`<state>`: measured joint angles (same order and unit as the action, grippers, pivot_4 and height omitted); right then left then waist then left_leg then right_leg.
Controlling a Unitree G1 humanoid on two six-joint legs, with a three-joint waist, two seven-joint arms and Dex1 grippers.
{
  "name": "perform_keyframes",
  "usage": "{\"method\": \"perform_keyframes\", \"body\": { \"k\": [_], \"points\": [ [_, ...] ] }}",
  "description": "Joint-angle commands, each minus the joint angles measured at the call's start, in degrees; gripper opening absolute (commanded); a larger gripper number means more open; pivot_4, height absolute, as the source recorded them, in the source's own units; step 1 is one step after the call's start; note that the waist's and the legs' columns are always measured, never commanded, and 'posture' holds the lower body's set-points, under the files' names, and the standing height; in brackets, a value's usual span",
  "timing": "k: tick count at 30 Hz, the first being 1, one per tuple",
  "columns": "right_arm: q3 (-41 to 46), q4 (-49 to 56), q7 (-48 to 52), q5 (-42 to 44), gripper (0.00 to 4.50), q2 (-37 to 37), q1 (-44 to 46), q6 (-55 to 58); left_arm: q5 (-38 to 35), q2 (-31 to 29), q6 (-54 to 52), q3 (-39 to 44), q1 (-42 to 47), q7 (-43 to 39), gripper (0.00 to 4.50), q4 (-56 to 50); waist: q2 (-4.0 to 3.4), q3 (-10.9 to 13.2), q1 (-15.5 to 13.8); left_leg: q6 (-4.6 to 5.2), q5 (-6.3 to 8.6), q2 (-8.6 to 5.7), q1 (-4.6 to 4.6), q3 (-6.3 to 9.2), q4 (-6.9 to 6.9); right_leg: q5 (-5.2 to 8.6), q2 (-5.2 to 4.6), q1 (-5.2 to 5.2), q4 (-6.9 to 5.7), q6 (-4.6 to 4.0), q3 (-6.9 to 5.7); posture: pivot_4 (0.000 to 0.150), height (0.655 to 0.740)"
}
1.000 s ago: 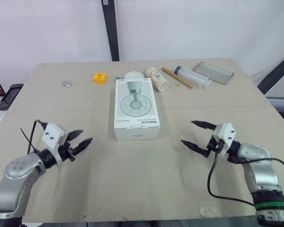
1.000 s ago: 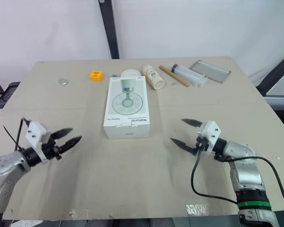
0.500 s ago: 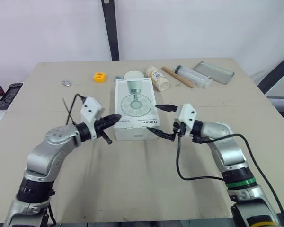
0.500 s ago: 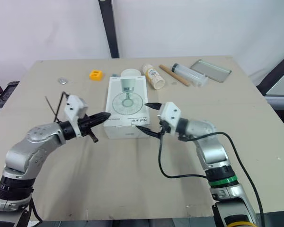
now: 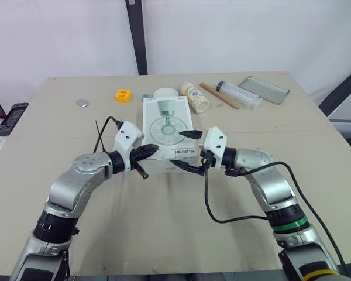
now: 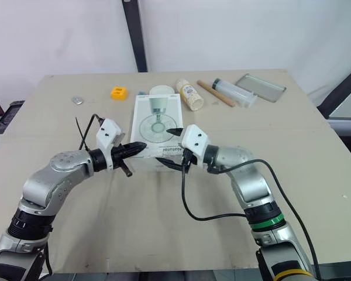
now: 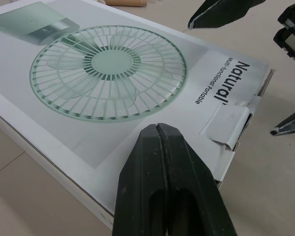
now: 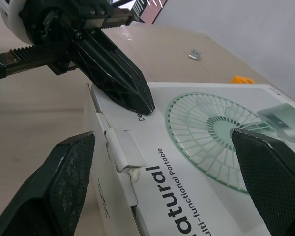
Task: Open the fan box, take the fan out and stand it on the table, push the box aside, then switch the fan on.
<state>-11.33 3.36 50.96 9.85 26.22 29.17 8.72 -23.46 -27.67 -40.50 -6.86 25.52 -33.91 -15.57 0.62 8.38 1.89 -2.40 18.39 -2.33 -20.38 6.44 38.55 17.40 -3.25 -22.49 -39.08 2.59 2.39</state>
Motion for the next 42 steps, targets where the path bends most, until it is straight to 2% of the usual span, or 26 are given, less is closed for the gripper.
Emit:
{"method": "perform_keyframes", "body": {
  "k": [1,21,29,42],
  "points": [
    [-0.96,2.03,-0.82,-1.91,4.50,0.12,2.20,1.25,1.16,0.86,-1.77,-1.27,-0.27,0.95,0.02,0.55,0.00,0.00,0.00,0.00,0.00,-0.01,0.00,0.00,0.00,0.00,0.00,0.00,0.00,0.00,0.00,0.150,0.7400],
    [1.79,0.16,-3.46,-2.65,4.50,0.20,5.34,1.18,5.73,1.30,0.68,-3.29,-1.12,-0.49,0.02,2.61,0.01,-0.04,-0.01,-0.02,-0.01,-0.02,0.03,0.03,0.01,0.00,-0.01,0.05,0.00,0.00,-0.01,0.150,0.7400],
    [-0.39,2.87,-0.97,-3.25,4.50,1.05,4.15,1.88,5.18,3.00,-0.08,-2.34,-0.78,0.06,0.02,3.24,0.01,-0.05,-0.01,-0.01,-0.01,-0.02,0.04,0.04,0.01,0.00,-0.01,0.08,0.00,0.00,-0.02,0.150,0.7400],
    [-1.99,0.05,-1.90,-7.04,4.50,1.06,3.50,0.78,5.64,3.48,-0.34,-2.45,-1.36,-0.12,0.02,2.36,0.03,-0.06,-0.02,-0.02,-0.01,-0.03,0.05,0.04,0.01,0.00,-0.01,0.08,0.00,0.00,-0.03,0.150,0.7400]
  ]
}}
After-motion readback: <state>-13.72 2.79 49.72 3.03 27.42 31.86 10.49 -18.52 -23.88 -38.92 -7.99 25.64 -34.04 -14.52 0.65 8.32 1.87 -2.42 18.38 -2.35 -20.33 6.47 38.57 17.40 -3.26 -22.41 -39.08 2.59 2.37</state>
